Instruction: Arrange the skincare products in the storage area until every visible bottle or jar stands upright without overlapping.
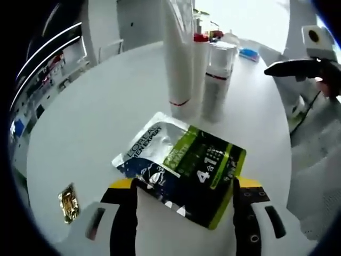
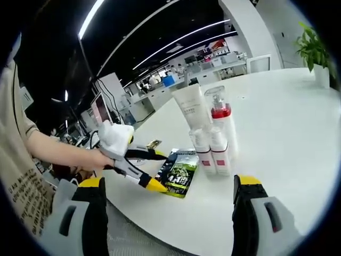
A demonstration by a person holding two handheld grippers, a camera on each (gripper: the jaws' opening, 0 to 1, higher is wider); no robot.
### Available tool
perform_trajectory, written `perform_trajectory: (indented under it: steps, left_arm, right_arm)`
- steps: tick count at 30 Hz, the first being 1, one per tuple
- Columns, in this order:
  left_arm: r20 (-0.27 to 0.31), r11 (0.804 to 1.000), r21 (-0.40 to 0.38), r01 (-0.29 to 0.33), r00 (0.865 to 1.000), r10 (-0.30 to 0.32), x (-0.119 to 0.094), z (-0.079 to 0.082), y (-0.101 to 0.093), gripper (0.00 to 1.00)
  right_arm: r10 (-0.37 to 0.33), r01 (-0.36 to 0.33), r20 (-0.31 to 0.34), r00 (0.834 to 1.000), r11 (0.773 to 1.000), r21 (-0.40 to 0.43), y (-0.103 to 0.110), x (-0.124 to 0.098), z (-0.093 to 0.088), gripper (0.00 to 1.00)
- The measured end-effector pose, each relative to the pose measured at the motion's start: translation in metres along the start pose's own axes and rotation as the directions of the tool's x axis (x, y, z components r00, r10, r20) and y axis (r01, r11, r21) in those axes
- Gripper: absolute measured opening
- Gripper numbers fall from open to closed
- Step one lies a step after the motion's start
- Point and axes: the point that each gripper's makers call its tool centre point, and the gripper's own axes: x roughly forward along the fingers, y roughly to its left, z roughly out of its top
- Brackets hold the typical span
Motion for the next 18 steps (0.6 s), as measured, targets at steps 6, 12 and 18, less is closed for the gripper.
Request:
perform_trajectory:
  steps: [6,12,18]
  left_arm:
    - [0.01,1.0,-0.006,-0.022,1.0,0.022,-0.014,0.0,0.0,0.73]
    - [0.006,0.999,-0.019,-0.03,1.0,0.03,-0.023,-0.012,-0.003,0.8]
    - [0.008,0.998,-0.053,-0.045,0.999,0.046,-0.037,-0.021,-0.005,0.86]
  right_arm:
    - [0.003,-0.003,-0.005,1.0,1.0,-0.01,0.0,0.001,0.0,1.0]
    - [0.01,-0.011,-0.021,1.0,0.999,-0.042,0.005,0.002,-0.004,1.0]
    - [0.016,-0.017,-0.024,1.0,0.999,-0.044,0.005,0.002,-0.006,1.0]
